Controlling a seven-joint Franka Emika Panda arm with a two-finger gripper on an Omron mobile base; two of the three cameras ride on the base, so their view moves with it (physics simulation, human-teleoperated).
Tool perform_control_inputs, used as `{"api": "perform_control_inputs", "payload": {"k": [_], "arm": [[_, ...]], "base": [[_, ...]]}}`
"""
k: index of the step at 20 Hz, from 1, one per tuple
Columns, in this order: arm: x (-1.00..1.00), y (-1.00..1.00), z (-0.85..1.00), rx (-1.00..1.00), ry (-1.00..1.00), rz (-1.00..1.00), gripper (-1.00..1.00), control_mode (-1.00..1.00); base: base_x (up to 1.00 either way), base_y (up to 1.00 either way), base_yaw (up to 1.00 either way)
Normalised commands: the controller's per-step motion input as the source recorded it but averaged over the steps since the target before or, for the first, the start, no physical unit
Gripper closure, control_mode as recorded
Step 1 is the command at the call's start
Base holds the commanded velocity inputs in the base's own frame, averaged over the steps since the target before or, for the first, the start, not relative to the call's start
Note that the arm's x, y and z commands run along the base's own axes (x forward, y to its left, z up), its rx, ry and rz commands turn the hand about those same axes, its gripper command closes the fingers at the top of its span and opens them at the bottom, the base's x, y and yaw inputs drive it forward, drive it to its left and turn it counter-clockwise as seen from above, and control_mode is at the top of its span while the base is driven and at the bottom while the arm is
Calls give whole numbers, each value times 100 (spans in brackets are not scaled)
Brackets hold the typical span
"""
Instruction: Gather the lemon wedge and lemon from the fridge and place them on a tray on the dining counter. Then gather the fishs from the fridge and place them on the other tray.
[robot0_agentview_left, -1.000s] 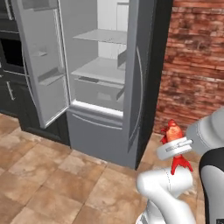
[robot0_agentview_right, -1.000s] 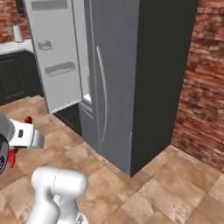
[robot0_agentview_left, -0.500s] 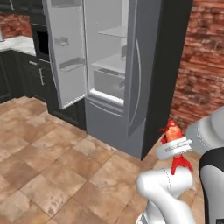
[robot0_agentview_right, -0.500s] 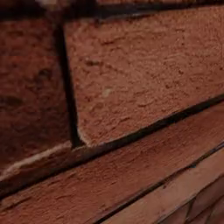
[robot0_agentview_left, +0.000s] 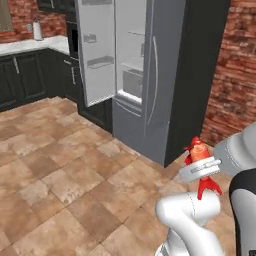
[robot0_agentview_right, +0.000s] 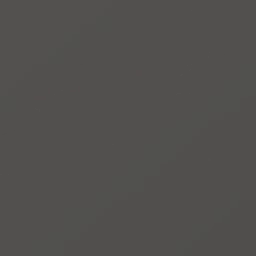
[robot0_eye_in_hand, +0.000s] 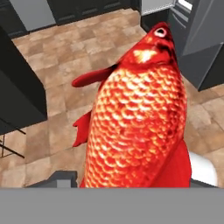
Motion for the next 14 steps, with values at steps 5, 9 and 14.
{"api": "perform_control_inputs", "payload": {"k": [5, 9, 14], "arm": [[0, 0, 0, 0, 0, 0, 100, 100], [0, 0, 0, 0, 0, 0, 100, 100], [0, 0, 0, 0, 0, 0, 100, 100]], "base": [[-100, 0, 19], [-92, 35, 9], [-46, 90, 1]]}}
